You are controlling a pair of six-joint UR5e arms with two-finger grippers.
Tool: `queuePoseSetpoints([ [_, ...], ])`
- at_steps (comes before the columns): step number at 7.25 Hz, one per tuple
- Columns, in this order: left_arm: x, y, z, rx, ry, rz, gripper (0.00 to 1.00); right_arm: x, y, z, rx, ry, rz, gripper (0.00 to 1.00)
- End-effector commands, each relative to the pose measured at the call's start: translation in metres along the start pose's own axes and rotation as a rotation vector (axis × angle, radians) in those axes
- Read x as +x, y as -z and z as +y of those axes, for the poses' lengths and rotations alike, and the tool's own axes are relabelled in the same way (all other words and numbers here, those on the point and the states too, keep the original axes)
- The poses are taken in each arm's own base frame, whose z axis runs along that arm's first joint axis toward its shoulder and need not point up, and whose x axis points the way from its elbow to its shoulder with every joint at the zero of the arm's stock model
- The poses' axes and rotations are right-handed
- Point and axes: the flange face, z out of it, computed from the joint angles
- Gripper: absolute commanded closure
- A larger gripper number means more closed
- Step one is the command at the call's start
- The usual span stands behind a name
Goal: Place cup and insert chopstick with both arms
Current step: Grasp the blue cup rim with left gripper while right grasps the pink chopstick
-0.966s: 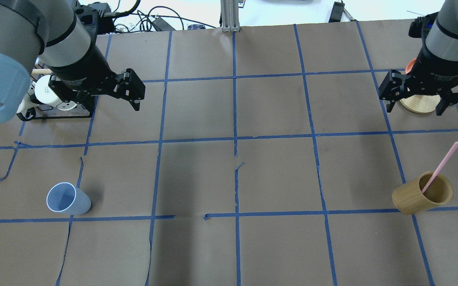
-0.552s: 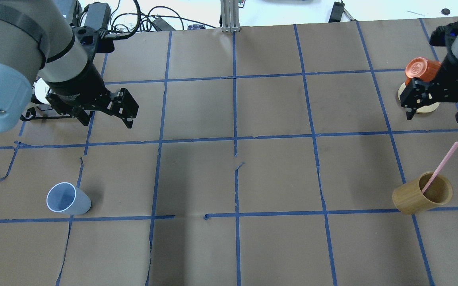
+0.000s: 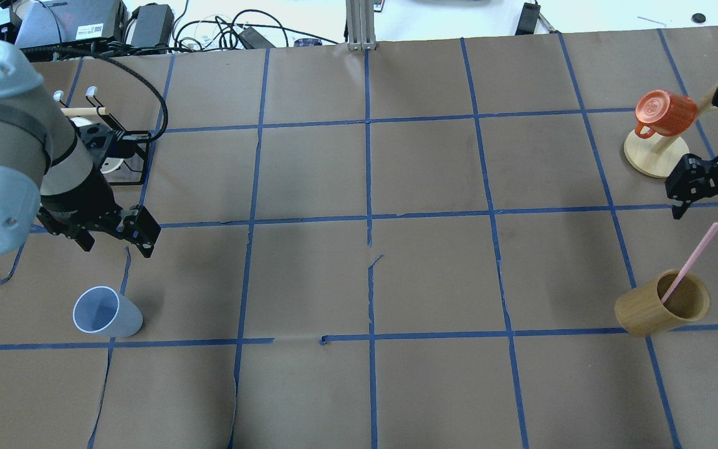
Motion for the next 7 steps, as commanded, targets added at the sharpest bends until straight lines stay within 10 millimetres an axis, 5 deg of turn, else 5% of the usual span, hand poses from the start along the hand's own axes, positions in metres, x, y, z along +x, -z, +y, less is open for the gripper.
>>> queuePoseSetpoints([
  [1, -0.003, -0.068, 0.018, -0.002, 0.007, -0.033, 0.01, 0.023, -0.012, -0.002, -0.046, 0.015, 0.02, 0.0],
  [6, -0.005, -0.092, 0.031, -0.096, 0.086, -0.064, 0.02, 0.007, -0.062, 0.03, 0.108, -0.004, 0.078, 0.0],
  [7, -0.001, -0.098, 0.033, -0.105, 0.084, -0.049, 0.2, 0.004, -0.066, 0.028, 0.105, -0.003, 0.054, 0.0],
])
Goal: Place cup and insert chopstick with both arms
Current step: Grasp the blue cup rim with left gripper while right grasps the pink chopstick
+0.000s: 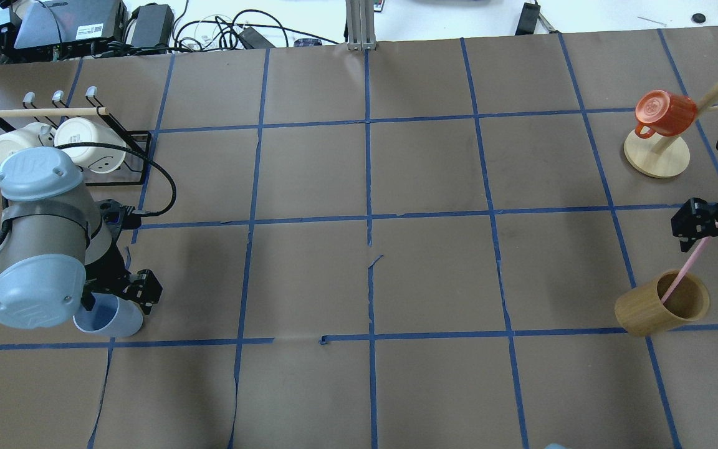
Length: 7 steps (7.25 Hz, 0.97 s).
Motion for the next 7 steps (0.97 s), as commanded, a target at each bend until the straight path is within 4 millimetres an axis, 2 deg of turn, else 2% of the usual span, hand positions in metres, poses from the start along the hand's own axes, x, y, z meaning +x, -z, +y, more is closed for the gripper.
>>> queuePoseSetpoints([
  [1, 0.003, -0.008, 0.002, -0.014, 0.004, 0.013, 0.57, -0.005, -0.007, 0.002, 0.016, 0.001, -0.021, 0.09],
  [2, 0.003, -0.008, 0.001, -0.012, 0.007, 0.011, 0.76, -0.004, -0.002, 0.001, 0.03, -0.004, -0.02, 0.41],
  [3, 0.003, -0.008, 0.0, -0.011, 0.007, 0.01, 0.95, -0.004, 0.002, -0.004, 0.075, -0.013, -0.031, 0.47],
  [4, 0.001, -0.006, -0.002, -0.005, 0.008, 0.009, 1.0, -0.01, 0.005, -0.007, 0.107, -0.017, -0.091, 0.5],
  [5, 0.0, -0.003, -0.004, 0.003, 0.009, 0.003, 1.0, -0.01, 0.005, -0.006, 0.109, -0.018, -0.091, 0.59],
  [7, -0.009, 0.02, -0.013, 0.029, 0.034, -0.015, 1.0, -0.004, 0.02, -0.01, 0.131, -0.021, -0.075, 0.59],
])
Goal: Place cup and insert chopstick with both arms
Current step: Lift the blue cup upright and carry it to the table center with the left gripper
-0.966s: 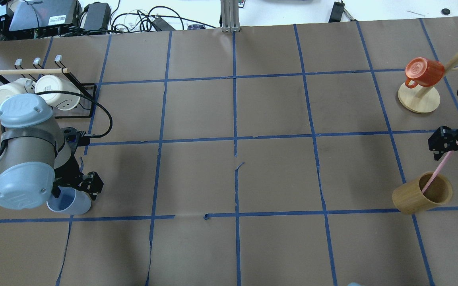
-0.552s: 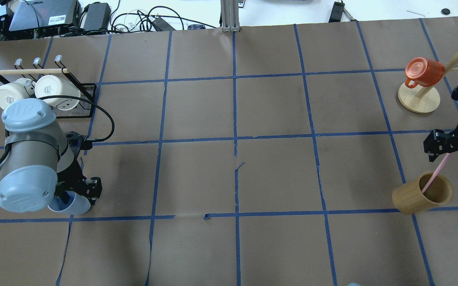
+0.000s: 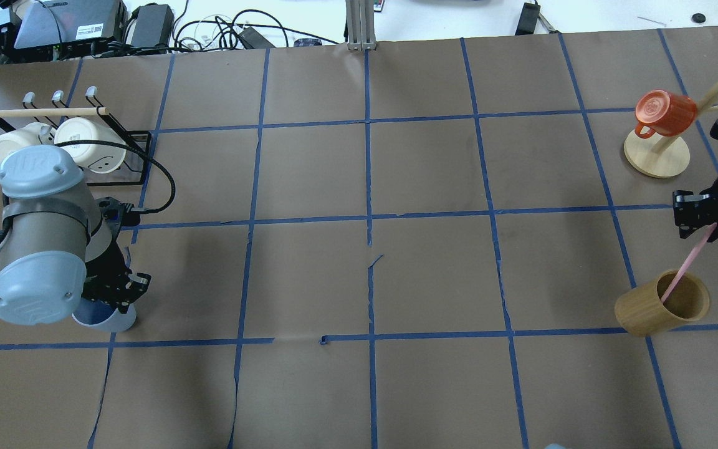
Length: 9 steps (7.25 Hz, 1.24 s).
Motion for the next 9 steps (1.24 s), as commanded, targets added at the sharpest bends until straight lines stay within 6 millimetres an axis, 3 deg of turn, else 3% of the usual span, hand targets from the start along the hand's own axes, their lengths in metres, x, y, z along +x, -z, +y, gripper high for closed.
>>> queuePoseSetpoints([
  [1, 0.002, 0.023, -0.011, 0.034, 0.071, 0.011, 1.0, 0.002, 0.008, -0.003, 0.009, 0.001, 0.004, 0.59],
  [2, 0.023, 0.048, -0.021, 0.062, 0.179, 0.105, 1.0, 0.002, 0.007, -0.002, 0.005, 0.002, 0.004, 0.61],
  [3, 0.054, 0.081, -0.031, 0.094, 0.244, 0.138, 1.0, 0.002, 0.006, -0.002, 0.002, 0.002, 0.003, 0.64],
  [4, 0.093, 0.1, -0.047, 0.108, 0.33, 0.191, 1.0, 0.002, 0.005, -0.001, -0.003, 0.003, 0.003, 0.64],
  [6, 0.156, 0.119, -0.071, 0.098, 0.408, 0.264, 1.0, 0.001, 0.003, 0.0, -0.023, 0.005, 0.0, 0.64],
  [7, 0.196, 0.126, -0.077, 0.073, 0.5, 0.333, 1.0, 0.001, 0.003, 0.0, -0.021, 0.006, 0.0, 0.68],
  [9, 0.244, 0.125, -0.103, 0.116, 0.567, 0.394, 1.0, 0.003, 0.011, -0.005, -0.005, 0.006, 0.004, 0.8],
])
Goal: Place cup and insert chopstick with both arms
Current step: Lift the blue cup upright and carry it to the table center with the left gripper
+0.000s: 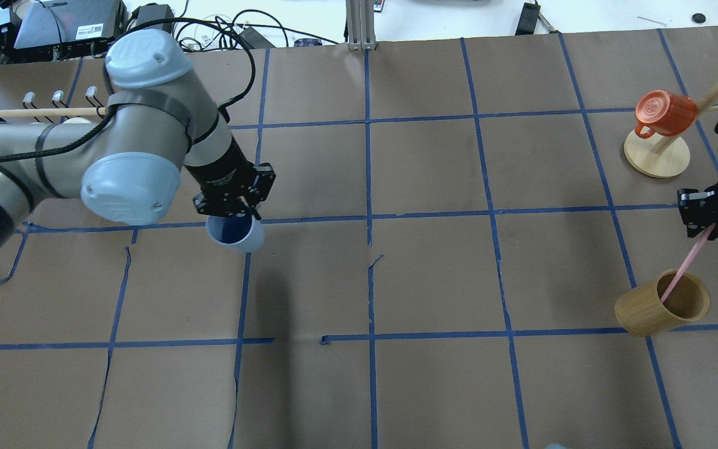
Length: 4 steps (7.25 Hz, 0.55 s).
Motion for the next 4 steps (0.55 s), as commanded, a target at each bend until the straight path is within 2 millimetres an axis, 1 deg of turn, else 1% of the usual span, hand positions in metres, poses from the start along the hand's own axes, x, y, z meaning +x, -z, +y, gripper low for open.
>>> queuePoseSetpoints([
  [1, 0.054, -0.023, -0.004, 0.025, 0.031, 0.055, 1.0, 0.002, 0.007, -0.004, 0.013, -0.001, 0.003, 0.9],
  [2, 0.086, -0.03, 0.008, 0.031, 0.016, 0.051, 1.0, 0.002, 0.009, -0.004, 0.018, -0.001, 0.003, 1.0],
  [3, 0.118, -0.028, 0.018, 0.048, 0.044, 0.061, 1.0, 0.003, 0.016, -0.007, 0.026, -0.002, 0.002, 1.0],
  [4, 0.138, -0.034, 0.023, 0.051, 0.056, 0.062, 1.0, 0.006, 0.033, -0.012, 0.023, 0.0, -0.002, 1.0],
])
